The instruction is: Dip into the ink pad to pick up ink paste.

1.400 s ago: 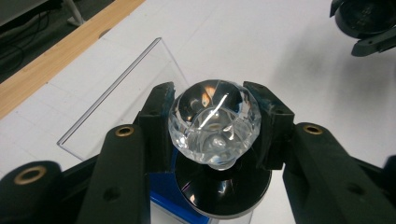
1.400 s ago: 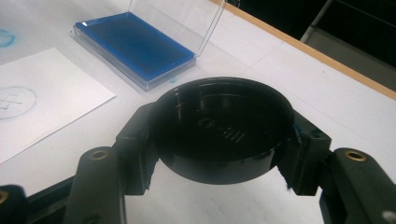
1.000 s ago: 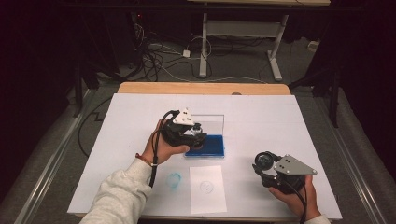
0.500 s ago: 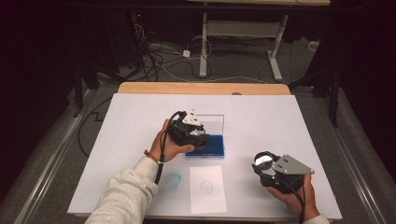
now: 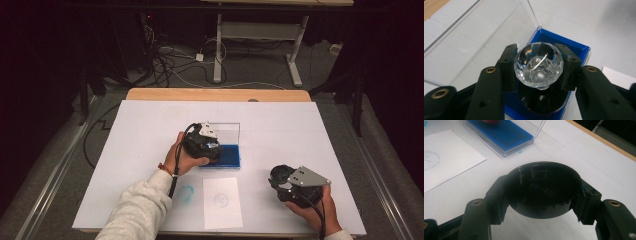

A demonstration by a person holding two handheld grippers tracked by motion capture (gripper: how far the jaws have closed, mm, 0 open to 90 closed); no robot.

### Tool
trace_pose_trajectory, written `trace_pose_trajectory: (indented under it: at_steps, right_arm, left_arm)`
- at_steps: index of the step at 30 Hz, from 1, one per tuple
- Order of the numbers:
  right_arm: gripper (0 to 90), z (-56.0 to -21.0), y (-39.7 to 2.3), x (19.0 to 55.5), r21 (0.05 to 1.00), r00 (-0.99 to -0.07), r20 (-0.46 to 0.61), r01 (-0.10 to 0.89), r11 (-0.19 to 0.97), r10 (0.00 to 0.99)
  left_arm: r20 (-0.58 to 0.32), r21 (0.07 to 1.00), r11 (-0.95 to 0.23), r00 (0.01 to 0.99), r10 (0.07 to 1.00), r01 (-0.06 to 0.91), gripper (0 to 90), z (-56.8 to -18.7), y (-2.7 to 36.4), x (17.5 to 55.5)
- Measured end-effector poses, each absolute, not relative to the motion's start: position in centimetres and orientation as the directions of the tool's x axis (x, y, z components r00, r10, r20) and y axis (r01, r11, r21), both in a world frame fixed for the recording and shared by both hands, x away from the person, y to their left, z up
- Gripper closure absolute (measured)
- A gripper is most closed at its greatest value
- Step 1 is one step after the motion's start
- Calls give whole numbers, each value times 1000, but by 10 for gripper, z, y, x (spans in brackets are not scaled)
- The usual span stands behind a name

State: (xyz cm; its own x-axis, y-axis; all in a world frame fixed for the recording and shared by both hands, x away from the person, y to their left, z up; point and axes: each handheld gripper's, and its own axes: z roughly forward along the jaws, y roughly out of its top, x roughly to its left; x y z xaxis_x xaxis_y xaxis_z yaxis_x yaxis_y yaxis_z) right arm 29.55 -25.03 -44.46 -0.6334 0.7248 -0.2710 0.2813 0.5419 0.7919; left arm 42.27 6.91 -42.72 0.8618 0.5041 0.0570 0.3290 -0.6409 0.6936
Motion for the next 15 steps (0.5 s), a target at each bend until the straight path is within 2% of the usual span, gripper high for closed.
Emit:
trace_pose_trajectory:
  at_steps: [4, 12, 15]
  right_arm:
    - [385, -446, -252, 297, 796, -629, -254, 296, 528, 735]
    - [385, -446, -250, 297, 796, -638, -247, 295, 528, 730]
    - [385, -446, -250, 297, 795, -639, -247, 297, 530, 729]
  left_arm:
    - [66, 687, -646, 856, 513, 334, 548, -433, 72, 422]
    - [30, 737, -595, 862, 506, 322, 547, -434, 79, 425]
    - [58, 735, -602, 855, 516, 313, 547, -435, 77, 425]
